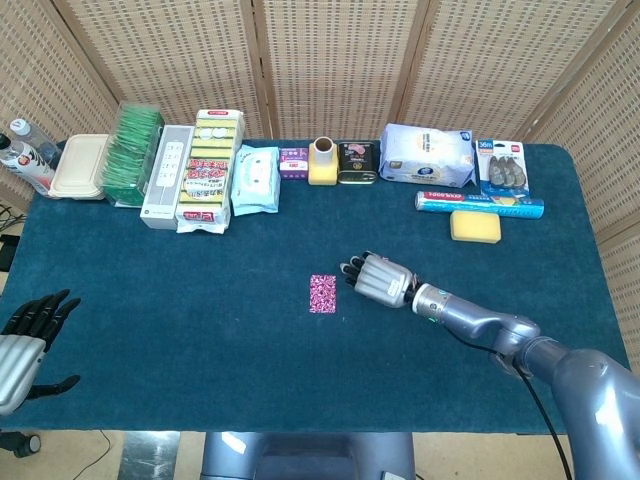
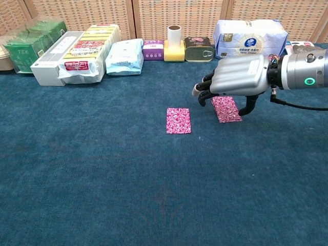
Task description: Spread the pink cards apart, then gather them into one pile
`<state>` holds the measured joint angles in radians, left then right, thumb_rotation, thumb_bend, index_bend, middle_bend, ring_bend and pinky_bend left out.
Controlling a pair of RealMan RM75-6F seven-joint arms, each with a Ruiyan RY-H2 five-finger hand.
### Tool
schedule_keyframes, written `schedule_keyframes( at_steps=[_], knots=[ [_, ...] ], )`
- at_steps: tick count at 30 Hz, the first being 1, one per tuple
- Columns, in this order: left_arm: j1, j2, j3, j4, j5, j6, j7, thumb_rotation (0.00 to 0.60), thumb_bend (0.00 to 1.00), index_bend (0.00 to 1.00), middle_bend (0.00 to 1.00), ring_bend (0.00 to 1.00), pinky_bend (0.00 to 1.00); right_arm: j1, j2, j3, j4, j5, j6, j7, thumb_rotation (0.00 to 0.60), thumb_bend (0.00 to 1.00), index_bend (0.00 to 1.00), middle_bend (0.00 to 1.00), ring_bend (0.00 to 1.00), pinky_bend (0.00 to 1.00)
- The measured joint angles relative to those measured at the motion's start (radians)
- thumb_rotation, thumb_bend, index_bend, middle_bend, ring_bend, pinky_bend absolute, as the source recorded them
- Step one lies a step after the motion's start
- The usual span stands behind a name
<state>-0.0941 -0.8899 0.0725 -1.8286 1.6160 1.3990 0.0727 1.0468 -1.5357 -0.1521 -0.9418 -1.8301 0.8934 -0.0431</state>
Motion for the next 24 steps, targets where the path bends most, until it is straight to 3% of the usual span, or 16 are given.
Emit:
schedule_keyframes(
  at_steps=[4,10,24],
  knots=[
    [0.0,0.003,0.003,0.002,0.011,0.003,-0.008,0.6,0.08,0.0,0.0,0.0,0.06,-0.004,0.032,0.022,-0.094,0.018,0.024,0.008,0.6,0.13,0.23,0.15,0.23,0.4],
    [0.003,0.006,0.008,0.005,0.029,0.014,-0.019,0.6,0.08,0.0,0.0,0.0,0.06,0.009,0.053,0.062,-0.196,0.036,0.019,-0.028,0.6,0.1,0.22,0.15,0.23,0.39],
    [0.011,0.016,0.009,0.017,0.038,0.033,-0.058,0.6,0.08,0.0,0.0,0.0,0.06,0.073,-0.067,0.095,-0.111,0.048,-0.09,-0.091,0.6,0.08,0.22,0.15,0.23,0.39]
  ],
)
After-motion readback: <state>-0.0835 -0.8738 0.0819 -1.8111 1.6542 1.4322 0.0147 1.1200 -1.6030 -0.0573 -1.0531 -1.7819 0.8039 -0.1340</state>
